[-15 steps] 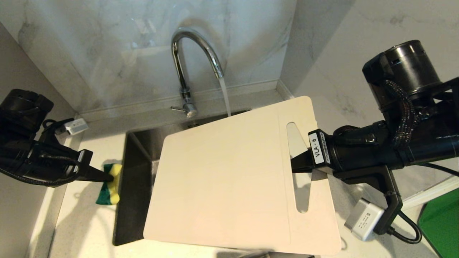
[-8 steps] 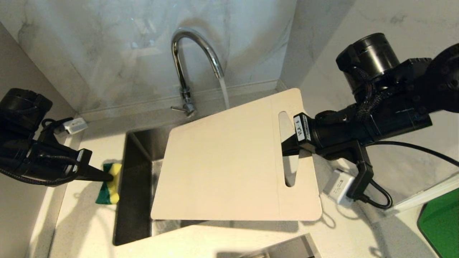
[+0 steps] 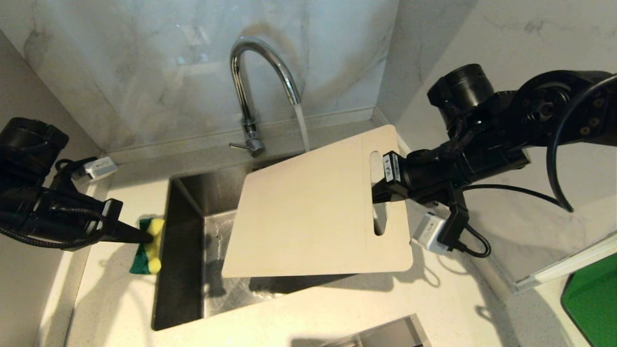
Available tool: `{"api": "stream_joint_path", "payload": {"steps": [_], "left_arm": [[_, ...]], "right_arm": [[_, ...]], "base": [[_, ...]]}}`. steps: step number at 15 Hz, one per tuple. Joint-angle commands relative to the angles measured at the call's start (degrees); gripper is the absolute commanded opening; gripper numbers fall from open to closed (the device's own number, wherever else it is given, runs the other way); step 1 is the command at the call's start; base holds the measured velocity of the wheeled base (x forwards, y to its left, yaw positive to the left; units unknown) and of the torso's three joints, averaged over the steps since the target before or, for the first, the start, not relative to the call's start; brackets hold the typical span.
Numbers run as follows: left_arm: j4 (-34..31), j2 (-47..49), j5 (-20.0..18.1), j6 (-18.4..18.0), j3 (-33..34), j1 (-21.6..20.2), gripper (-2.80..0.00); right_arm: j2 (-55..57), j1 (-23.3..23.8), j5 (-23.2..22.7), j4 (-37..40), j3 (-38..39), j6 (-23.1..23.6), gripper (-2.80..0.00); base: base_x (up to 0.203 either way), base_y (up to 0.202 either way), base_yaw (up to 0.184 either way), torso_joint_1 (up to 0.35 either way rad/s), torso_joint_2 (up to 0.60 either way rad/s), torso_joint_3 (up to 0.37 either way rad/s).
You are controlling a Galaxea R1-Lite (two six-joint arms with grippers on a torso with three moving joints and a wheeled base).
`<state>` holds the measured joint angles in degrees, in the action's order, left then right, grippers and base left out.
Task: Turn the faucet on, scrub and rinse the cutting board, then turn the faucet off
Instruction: Scrub the cutting board underwater
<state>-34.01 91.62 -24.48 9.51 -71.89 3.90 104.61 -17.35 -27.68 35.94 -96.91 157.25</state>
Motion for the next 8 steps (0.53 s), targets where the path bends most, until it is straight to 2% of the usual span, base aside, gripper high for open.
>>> {"api": "stream_joint_path", "payload": {"steps": [1,3,8], "left_arm": [[-0.18,-0.04,-0.13,0.07,-0.01,-0.03,-2.8],[-0.18,0.05,-0.13,0.07,-0.01,-0.03,-2.8],[-0.18,-0.04,-0.13,0.07,-0.09,-0.03,-2.8]], "right_arm": [[3.26,0.87,-1.47,0.32,-2.21,0.89,-2.8],[5.74,1.38,-4.02,0.5,-4.12,0.89,-2.8],[9.44,1.95,-4.32,0.54,-6.27,0.89,-2.8]], "base": [[0.0,0.0,0.0,0.0,0.0,0.0],[0.0,0.0,0.0,0.0,0.0,0.0],[0.0,0.0,0.0,0.0,0.0,0.0]]}}
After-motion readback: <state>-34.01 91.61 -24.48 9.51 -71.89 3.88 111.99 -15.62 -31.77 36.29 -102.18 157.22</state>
